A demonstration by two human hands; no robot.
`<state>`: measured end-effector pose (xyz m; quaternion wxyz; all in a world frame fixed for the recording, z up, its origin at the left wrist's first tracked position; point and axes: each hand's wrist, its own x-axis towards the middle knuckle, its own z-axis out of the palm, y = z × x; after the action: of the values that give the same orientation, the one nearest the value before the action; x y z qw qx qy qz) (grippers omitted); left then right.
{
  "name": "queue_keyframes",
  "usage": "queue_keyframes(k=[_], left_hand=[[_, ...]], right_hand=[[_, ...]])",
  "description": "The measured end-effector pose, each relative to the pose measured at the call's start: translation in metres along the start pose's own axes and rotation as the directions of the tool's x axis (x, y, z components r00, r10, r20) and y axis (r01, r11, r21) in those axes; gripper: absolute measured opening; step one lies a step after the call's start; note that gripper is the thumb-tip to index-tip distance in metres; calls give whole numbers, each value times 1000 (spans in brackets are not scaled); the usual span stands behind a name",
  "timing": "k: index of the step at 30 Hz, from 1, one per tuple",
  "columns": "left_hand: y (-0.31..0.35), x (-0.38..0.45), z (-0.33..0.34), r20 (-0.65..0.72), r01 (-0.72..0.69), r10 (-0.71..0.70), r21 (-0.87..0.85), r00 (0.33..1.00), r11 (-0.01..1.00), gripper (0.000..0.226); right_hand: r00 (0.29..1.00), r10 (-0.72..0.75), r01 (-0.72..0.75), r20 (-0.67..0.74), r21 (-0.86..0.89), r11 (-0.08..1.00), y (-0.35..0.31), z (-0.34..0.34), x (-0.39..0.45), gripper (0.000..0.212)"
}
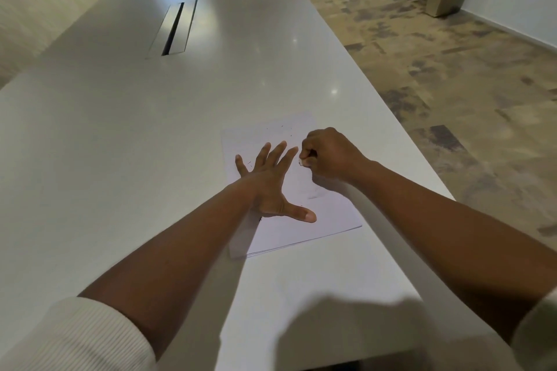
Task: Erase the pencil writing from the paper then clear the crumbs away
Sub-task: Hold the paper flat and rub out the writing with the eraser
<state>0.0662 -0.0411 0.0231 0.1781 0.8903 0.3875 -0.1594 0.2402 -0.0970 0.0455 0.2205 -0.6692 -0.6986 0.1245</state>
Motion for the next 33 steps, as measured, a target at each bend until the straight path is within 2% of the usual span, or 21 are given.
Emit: queue_keyframes(k=[2,7,9,12,14,17,19,21,23,24,26,30,32,33], left_hand=[[-1,-1,1,-5,1,-1,-7,1000,1000,156],[-1,2,2,-9,11,-11,-27,1000,1000,163],[-2,3,3,-7,9,-9,-31,1000,999,163],[-2,3,4,-13,5,-6,-30,1000,1000,164],[-2,3,4,-13,9,-9,-25,1000,1000,164],[-3,3,5,-20,7,-7,-22,1000,1000,164],[-3,3,4,-17,9,-10,-30,1000,1000,165],[-4,4,5,-21,4,-5,-35,1000,999,166],[-4,3,6,-26,-1,0,-36,1000,999,165],[-4,3,5,-28,-1,0,-34,1000,999,165],[-5,2,5,-26,0,-1,-34,1000,999,164],[-2,1,3,-27,0,-1,-23,1000,1000,160],[-2,1,3,-24,5,-5,-22,1000,1000,160],[-2,0,2,-20,5,-5,-22,1000,1000,160]], right_hand=[[1000,-18,18,0,4,1000,1,1,3,5],[971,-62,36,233,114,993,7,-8,-5,8],[964,-52,21,260,121,992,8,-8,-6,5],[992,-23,7,121,128,992,7,-4,5,6],[1000,-26,25,5,39,999,5,2,15,3],[998,-27,26,-52,-34,999,4,7,24,8],[999,-36,35,31,35,999,4,3,23,6],[977,-24,6,212,85,996,3,-6,20,2],[928,7,-26,373,48,999,2,-14,18,10],[920,24,-38,391,28,999,2,-17,19,12],[951,55,-73,304,48,996,5,-16,20,9],[996,91,-91,-5,25,996,9,-4,22,2],[997,70,-69,-33,30,997,11,-1,21,4],[998,62,-62,6,64,996,11,-3,20,3]])
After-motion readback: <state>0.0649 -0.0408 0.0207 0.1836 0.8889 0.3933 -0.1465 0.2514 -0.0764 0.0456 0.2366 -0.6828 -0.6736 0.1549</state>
